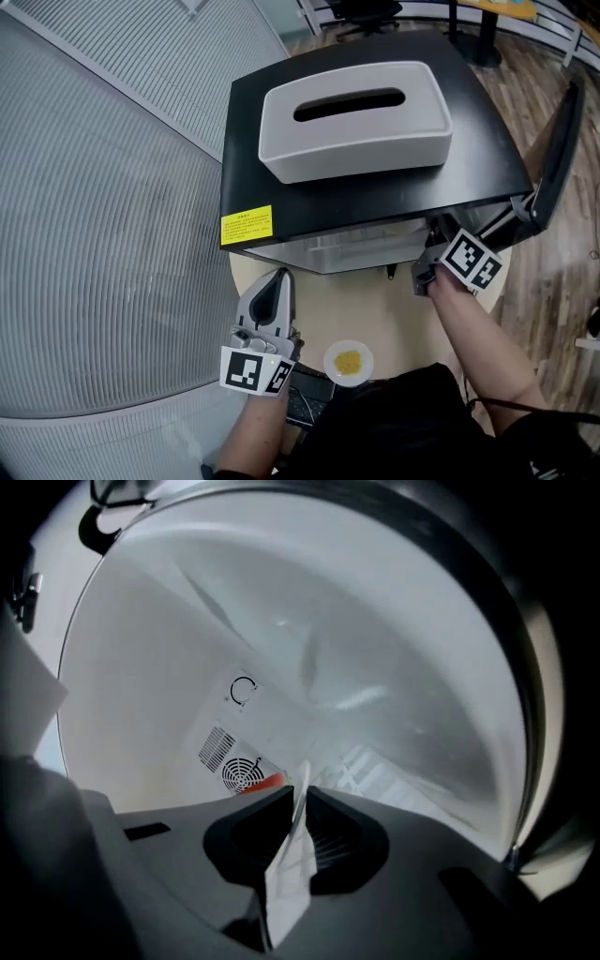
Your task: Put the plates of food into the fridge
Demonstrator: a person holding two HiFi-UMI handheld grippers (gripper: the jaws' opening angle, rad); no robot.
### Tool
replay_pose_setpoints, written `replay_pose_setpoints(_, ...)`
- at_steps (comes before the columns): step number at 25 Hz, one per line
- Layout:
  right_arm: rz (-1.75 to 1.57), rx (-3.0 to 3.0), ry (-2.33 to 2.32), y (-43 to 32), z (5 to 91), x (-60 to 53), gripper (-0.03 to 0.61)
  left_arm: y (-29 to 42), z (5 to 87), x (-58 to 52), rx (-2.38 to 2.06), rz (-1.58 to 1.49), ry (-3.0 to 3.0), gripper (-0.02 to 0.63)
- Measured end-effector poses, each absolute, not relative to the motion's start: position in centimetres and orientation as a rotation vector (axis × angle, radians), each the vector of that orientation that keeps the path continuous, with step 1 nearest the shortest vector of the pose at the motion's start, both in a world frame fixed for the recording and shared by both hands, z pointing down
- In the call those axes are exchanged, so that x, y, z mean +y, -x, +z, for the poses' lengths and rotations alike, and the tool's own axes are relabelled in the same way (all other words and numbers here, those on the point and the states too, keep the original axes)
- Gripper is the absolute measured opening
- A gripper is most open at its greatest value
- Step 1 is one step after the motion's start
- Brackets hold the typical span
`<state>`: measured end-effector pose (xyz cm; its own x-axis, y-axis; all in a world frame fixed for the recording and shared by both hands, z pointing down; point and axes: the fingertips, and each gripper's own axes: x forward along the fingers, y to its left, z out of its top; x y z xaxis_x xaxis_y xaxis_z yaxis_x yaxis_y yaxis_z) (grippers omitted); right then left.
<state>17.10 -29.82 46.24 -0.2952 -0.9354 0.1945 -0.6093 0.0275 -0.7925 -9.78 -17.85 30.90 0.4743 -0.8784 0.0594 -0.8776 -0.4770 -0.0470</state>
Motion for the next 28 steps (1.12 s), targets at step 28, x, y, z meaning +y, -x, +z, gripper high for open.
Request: replay_pose_setpoints(28, -0.695, 2.580, 2.073, -16.0, 48.4, -29.0, 0.104, 11.2, 32.1, -14.4, 1.744, -0.096, 2.631, 0.006)
